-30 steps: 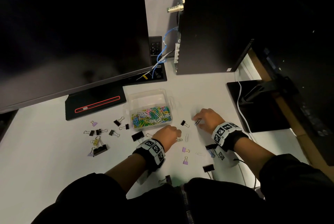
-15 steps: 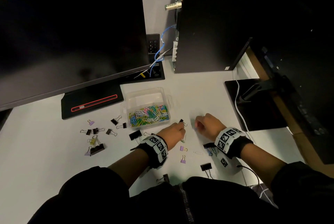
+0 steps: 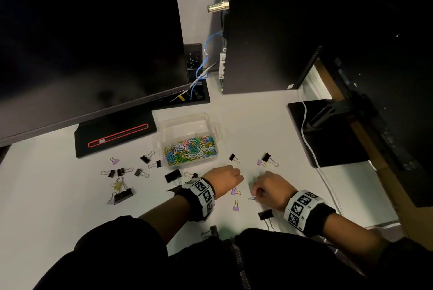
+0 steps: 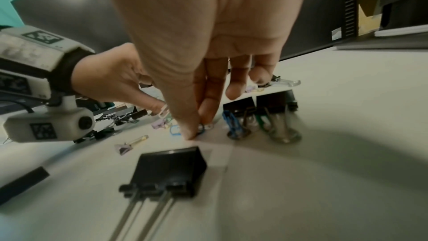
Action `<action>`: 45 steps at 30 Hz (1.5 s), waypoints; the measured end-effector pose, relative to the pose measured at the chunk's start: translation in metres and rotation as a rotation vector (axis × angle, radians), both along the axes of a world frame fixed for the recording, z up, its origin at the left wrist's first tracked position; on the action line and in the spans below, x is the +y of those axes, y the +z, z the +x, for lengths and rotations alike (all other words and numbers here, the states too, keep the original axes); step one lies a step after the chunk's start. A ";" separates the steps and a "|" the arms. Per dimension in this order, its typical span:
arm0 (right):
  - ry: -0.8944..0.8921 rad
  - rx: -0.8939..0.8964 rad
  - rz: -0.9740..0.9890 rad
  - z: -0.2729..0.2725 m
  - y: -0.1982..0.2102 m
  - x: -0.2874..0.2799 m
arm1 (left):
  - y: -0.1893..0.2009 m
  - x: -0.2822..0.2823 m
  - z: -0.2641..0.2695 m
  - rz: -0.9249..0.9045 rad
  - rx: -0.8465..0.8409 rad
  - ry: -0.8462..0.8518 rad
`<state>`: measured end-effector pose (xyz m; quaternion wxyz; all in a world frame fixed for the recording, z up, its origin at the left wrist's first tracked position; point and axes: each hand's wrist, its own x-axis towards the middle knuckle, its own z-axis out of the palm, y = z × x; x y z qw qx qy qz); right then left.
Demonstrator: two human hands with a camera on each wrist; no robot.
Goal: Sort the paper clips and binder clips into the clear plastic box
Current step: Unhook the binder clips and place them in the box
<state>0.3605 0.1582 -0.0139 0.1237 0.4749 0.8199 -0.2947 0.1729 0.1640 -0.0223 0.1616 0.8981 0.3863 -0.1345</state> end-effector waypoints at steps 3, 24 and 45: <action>0.046 -0.038 0.010 -0.002 0.000 -0.001 | 0.001 0.001 -0.001 -0.028 -0.006 0.041; -0.180 0.397 0.054 -0.114 0.036 0.076 | 0.026 0.028 -0.098 0.071 -0.384 0.900; -0.236 0.078 -0.030 0.028 0.013 0.025 | 0.010 -0.001 0.002 -0.163 -0.367 0.306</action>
